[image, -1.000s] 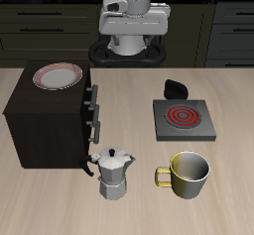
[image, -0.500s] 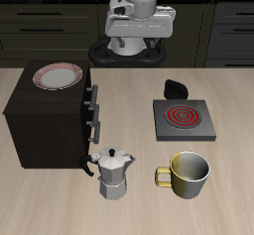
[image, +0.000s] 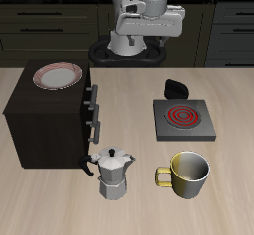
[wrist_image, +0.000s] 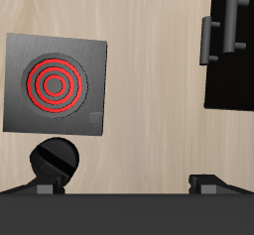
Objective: Turn off the flat stove
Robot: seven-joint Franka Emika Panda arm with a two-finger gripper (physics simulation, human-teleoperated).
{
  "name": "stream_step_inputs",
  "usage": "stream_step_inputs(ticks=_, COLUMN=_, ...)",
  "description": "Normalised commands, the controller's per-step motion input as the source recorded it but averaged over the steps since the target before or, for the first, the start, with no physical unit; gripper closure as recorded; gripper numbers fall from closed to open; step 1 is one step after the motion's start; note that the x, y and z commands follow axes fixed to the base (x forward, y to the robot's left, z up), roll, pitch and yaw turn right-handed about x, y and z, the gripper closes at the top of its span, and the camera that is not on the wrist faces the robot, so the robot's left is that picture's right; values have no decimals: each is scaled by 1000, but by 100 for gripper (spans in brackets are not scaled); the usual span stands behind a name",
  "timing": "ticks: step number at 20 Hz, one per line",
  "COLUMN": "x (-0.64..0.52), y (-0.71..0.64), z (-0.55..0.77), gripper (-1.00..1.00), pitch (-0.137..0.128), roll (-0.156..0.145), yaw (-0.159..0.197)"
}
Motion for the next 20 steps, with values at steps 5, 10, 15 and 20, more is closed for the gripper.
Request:
stream_step_inputs(ticks=5, x=-245, y=491, z=-216, gripper=-100, pitch=-11, roll=57, yaw=63)
stream_step_inputs(ticks=10, x=-323, y=543, z=-244, gripper=-100, pitch=-20, roll=67, yaw=58)
stream_step_inputs(ticks=15, x=-253, y=411, z=-194, gripper=-100, pitch=-10, roll=24, yaw=35)
stream_step_inputs(ticks=20, x=-315, y=549, z=-238, gripper=-100, pitch=-67, roll=3, yaw=154)
